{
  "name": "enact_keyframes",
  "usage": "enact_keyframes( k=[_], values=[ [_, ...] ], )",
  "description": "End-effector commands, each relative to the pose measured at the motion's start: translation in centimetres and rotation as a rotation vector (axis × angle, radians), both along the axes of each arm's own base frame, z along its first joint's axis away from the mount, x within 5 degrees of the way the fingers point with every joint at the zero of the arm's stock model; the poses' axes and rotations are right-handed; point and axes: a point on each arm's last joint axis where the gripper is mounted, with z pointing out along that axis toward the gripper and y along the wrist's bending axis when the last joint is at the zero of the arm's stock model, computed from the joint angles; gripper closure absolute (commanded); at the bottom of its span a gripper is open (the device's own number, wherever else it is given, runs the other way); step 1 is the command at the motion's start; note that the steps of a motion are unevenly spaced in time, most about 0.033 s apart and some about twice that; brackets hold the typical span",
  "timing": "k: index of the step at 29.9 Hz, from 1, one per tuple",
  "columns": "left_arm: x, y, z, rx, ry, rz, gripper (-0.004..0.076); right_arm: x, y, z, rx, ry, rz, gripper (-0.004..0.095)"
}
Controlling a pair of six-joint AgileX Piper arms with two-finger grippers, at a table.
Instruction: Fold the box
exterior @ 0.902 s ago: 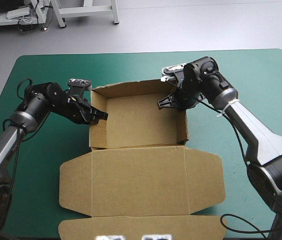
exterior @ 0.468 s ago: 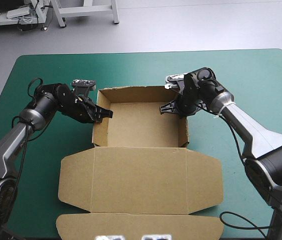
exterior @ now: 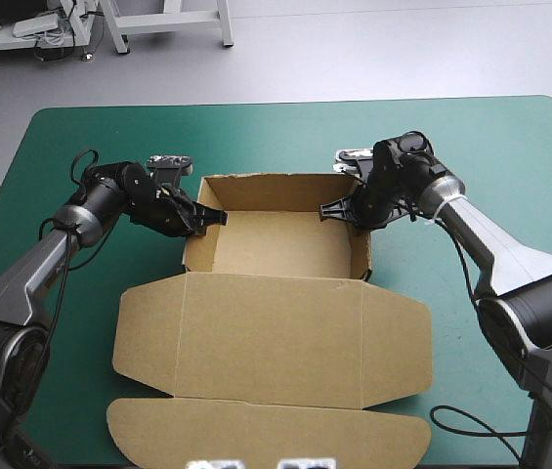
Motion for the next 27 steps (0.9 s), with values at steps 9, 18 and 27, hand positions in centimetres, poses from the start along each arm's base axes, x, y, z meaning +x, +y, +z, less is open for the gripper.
enact_keyframes(
  k=[9,18,27],
  values=[
    [-0.1,-0.9,1.6,0.005,0.110,-0.085,0.0570,0.3,-0.5,1.2,-0.053,-0.066,0.041,0.0608],
    [1.0,-1.1,3.8,0.019,0.069,-0.109,0.0354,0.6,-1.1,3.6,-0.119,-0.095,0.048,0.0483],
    [1.6,-0.9,7.4,0.053,-0.029,-0.123,0.0349,0.7,-1.7,7.3,-0.159,-0.179,0.038,0.0484]
  ],
)
